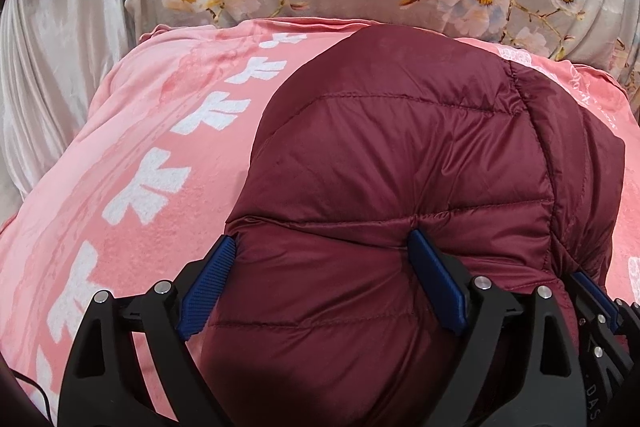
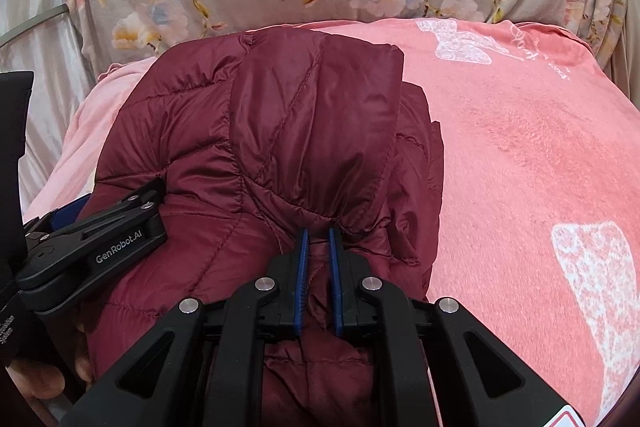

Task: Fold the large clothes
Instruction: 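Lower the bundle onto the blanket and press it flat with both tools, then open both tools and pull them back from the folded jacket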

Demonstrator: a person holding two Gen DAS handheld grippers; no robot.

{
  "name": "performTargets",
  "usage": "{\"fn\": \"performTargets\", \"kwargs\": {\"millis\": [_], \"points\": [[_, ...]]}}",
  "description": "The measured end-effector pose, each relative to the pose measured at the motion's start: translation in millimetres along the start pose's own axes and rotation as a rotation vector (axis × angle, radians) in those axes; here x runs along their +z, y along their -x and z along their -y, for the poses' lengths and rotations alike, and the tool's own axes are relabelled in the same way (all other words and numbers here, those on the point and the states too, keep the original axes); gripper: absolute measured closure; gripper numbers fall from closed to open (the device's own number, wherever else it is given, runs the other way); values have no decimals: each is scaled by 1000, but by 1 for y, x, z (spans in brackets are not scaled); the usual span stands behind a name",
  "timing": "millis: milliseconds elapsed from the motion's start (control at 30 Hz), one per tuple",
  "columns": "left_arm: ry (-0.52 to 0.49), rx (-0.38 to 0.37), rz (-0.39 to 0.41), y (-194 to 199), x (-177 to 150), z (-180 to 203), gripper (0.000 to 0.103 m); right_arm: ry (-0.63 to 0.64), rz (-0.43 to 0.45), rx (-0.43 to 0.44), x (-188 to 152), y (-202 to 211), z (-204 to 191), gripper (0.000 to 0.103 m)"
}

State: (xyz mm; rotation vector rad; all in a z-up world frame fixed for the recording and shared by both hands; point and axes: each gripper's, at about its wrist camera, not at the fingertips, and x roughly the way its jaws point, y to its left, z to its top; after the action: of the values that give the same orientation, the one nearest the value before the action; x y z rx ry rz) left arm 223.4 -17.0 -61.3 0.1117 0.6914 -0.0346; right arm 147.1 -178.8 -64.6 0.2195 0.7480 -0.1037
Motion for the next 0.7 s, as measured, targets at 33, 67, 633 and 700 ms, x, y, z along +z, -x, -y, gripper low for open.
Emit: {"fn": "performTargets", "kwargs": {"millis": [33,67,633,700], "points": [[-1,-1,2,-1,0,0,16,1,-1,-1,0,0,0,95],[-2,-3,4,-3,1,1,16,4,-2,-3,1,-1,-1,95],[-11,13,-17,40,-4,-7,18,4,0,35,-18,75,1,94],[-19,20,-18,54,-9,-7,18,8,-15,36,-27,77,3,94]]}}
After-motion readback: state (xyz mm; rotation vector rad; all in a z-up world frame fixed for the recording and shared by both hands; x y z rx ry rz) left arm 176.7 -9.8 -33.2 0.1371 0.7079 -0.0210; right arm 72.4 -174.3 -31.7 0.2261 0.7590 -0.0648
